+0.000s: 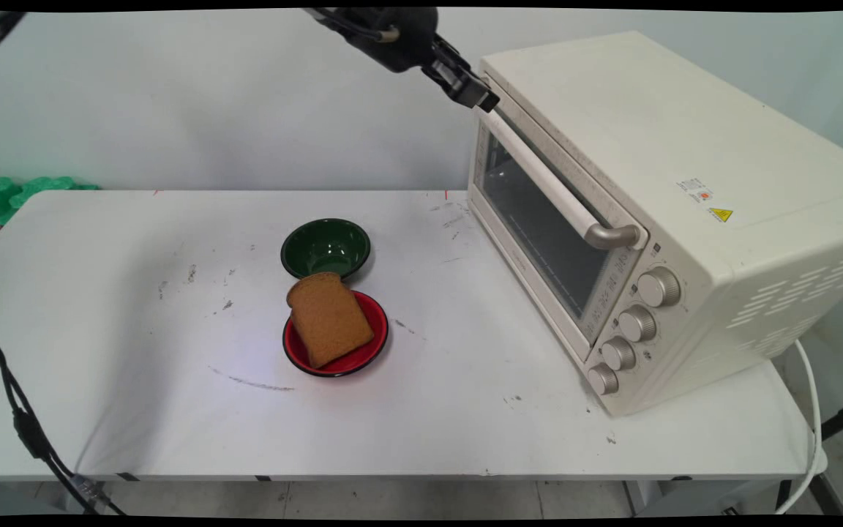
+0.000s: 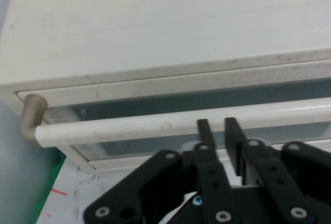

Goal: Open the oven

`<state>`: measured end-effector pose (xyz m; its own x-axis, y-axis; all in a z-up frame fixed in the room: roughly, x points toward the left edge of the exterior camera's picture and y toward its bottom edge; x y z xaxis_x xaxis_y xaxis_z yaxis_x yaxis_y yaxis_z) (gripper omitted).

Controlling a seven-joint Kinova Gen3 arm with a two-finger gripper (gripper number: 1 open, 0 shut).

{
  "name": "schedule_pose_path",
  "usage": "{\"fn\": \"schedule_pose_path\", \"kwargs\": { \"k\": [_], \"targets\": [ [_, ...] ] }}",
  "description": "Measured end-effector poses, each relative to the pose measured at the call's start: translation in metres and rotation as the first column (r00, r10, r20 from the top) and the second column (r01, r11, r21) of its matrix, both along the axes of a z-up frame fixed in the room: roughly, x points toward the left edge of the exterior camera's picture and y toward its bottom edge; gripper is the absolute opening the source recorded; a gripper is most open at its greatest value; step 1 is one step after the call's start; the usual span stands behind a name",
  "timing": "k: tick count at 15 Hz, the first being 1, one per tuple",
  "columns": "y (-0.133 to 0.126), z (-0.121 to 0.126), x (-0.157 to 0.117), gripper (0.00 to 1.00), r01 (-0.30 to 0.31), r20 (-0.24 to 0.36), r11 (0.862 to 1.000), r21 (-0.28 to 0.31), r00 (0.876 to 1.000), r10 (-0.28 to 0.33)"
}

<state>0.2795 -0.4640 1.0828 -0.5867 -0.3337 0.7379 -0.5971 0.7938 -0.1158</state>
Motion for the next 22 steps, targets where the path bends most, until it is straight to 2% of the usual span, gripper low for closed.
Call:
{"fn": "schedule_pose_path", "kwargs": {
  "k": [5, 11, 22],
  "targets": [
    [-0.014, -0.01, -0.023, 0.0, -0.007, 0.032, 1.0, 0.012, 0.999, 0.007],
    [-0.027, -0.021, -0.043, 0.0, -0.017, 0.044, 1.0, 0.026, 0.999, 0.016],
    [-0.044, -0.039, -0.062, 0.0, -0.048, 0.06, 0.997, 0.055, 0.997, 0.045]
  ]
}}
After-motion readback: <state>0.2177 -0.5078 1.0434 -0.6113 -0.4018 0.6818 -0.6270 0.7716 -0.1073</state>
